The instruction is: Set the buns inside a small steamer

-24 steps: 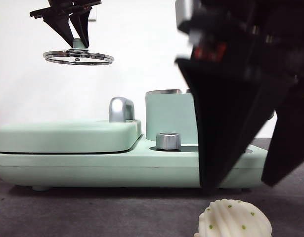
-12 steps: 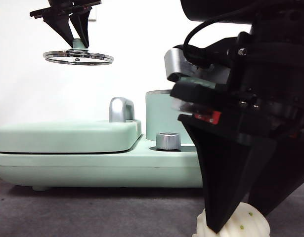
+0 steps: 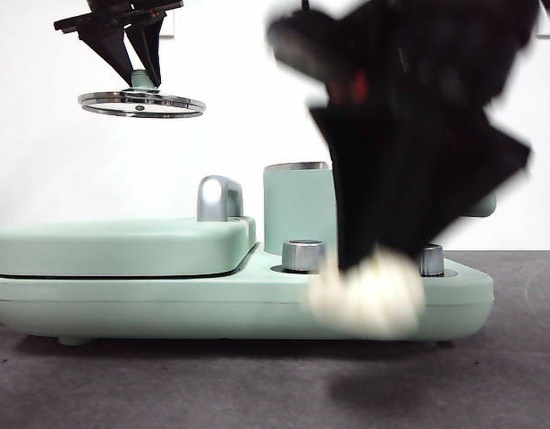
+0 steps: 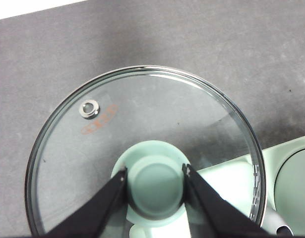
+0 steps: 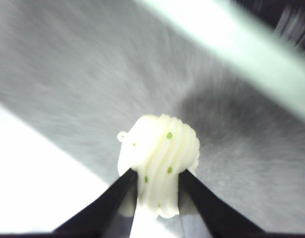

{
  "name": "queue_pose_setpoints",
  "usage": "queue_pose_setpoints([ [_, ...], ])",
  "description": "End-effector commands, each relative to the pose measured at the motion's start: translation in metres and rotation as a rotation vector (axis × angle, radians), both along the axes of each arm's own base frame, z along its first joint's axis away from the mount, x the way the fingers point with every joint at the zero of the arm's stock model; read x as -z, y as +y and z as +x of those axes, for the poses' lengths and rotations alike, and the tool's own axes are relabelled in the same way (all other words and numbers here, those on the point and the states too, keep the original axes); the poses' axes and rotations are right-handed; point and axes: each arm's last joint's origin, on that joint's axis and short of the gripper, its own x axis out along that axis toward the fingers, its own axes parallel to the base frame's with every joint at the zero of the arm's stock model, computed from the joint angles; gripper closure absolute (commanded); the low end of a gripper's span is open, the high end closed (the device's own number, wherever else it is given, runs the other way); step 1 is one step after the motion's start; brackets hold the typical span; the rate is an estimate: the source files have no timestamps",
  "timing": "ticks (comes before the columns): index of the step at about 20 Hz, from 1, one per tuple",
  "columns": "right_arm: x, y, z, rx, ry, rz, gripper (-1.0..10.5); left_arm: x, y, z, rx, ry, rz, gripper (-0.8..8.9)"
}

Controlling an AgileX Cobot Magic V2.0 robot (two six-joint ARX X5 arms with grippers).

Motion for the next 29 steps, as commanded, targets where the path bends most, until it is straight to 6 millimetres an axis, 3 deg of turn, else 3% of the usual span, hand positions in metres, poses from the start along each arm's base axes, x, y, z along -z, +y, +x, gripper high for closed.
queue_pose_setpoints([
  [1, -0.038, 0.004, 0.011, -0.041, -0.058, 0.020, 8.4, -0.012, 0.000, -0.003, 0.001, -0.056, -0.017, 7.63],
  [5, -0.095, -0.008, 0.053, -0.018, -0.161, 0.050, 8.4, -0.012, -0.001, -0.003, 0.002, -0.056, -0.018, 7.63],
  [9, -0.115, -0.014, 0.112, 0.033, -0.184, 0.006, 8.4, -0.012, -0.002, -0.004, 0.005, -0.056, -0.018, 7.63],
  [12, -0.109, -0.016, 0.150, 0.070, -0.165, -0.030, 8.4, -0.012, -0.002, -0.004, 0.005, -0.055, -0.017, 7.63],
  [16, -0.085, -0.022, 0.179, 0.110, -0.117, -0.075, 8.4, -0.012, -0.002, -0.004, 0.006, -0.054, -0.018, 7.63],
  [25, -0.049, -0.023, 0.208, 0.124, -0.076, -0.115, 8.4, -0.012, -0.002, -0.004, 0.005, -0.054, -0.017, 7.63],
  [29, -0.048, -0.022, 0.210, 0.128, -0.089, -0.119, 7.8, -0.012, -0.002, -0.004, 0.005, -0.051, -0.017, 7.63],
])
